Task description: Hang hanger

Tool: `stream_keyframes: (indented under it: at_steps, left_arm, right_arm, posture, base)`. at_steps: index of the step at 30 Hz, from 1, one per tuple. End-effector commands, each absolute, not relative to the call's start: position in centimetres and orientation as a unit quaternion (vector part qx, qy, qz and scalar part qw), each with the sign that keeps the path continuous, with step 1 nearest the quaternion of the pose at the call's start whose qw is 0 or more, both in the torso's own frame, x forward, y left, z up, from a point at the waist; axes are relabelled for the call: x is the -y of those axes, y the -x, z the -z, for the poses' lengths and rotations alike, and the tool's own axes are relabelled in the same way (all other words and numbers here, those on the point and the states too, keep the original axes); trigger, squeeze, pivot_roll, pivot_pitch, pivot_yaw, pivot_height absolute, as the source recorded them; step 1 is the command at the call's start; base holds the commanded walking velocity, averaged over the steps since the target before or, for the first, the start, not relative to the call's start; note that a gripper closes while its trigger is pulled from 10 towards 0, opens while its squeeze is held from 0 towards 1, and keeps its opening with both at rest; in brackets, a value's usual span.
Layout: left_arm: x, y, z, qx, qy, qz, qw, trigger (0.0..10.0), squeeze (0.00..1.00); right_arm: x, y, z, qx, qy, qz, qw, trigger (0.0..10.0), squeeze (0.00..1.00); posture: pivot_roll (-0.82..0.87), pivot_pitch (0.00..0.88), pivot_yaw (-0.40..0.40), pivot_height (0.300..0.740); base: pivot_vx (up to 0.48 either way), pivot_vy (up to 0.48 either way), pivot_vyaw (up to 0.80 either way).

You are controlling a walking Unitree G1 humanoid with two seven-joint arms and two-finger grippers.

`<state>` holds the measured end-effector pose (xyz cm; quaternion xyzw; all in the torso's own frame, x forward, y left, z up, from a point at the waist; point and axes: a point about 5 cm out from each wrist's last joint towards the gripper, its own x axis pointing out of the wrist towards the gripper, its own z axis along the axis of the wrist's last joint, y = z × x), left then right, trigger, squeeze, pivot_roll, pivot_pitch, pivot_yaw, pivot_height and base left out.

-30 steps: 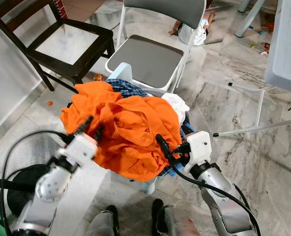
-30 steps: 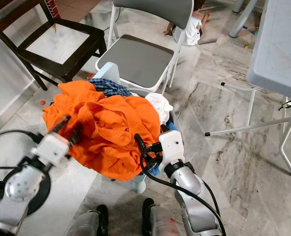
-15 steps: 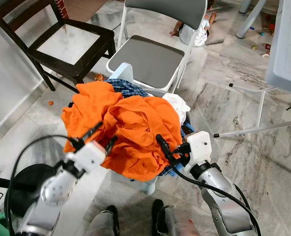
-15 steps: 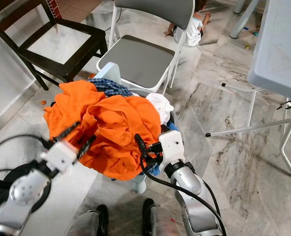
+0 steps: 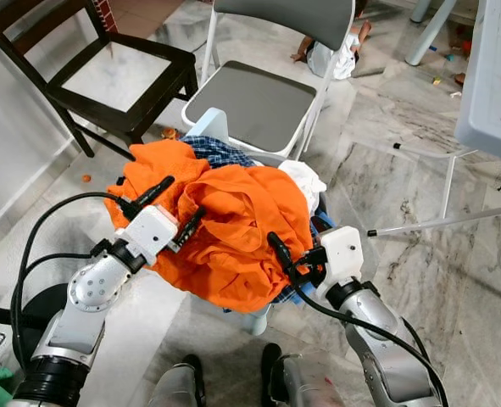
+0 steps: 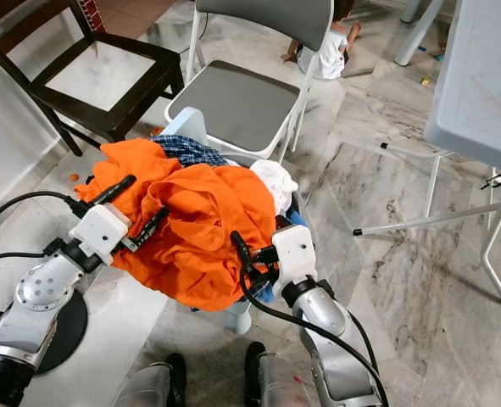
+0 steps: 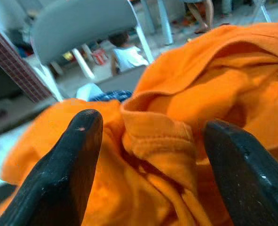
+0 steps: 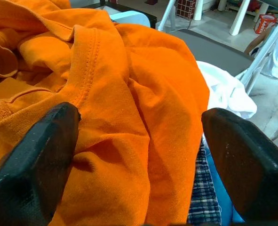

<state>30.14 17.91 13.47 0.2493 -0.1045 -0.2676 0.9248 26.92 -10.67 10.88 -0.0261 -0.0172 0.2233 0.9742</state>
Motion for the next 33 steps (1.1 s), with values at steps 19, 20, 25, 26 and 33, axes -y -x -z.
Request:
stream_keyframes:
  at_steps: [19, 20, 25, 26, 33]
  left_arm:
    - [-17.2, -29.9, -11.6, 0.032, -0.244, 0.348, 0.904, 10.0, 0.0]
    - [-17.2, -29.9, -11.6, 0.032, -0.244, 0.348, 0.904, 10.0, 0.0]
    - [-18.8, -29.9, -11.4, 0.017, -0.261, 0.339, 0.904, 10.0, 0.0]
    - [-19.6, -29.6, -11.4, 0.01, -0.263, 0.338, 0.904, 10.0, 0.0]
    - [-21.4, -28.1, -11.8, 0.011, -0.255, 0.352, 0.9, 10.0, 0.0]
  right_arm:
    - [10.4, -26.5, -9.9, 0.0, 0.028, -0.226, 0.974, 10.0, 0.0]
    - [10.4, -26.5, -9.9, 0.0, 0.028, -0.226, 0.974, 10.0, 0.0]
    - [10.5, -26.4, -9.8, -0.001, 0.028, -0.224, 0.974, 10.0, 0.0]
    - [10.5, -26.4, -9.8, -0.001, 0.028, -0.224, 0.974, 10.0, 0.0]
    - [10.4, -26.6, -9.8, -0.002, 0.029, -0.231, 0.973, 10.0, 0.0]
  posture:
    - [0.03, 0.299, -0.029, 0.74]
    - [0.03, 0.299, -0.029, 0.74]
    - [0.03, 0.297, -0.029, 0.74]
    - [0.04, 0.297, -0.033, 0.74]
    - [0.05, 0.3, -0.04, 0.74]
  base:
    - [0.0, 0.0, 0.0]
    - [0.0, 0.0, 0.0]
    - [0.0, 0.0, 0.0]
    - [0.0, 0.0, 0.0]
    - [0.0, 0.0, 0.0]
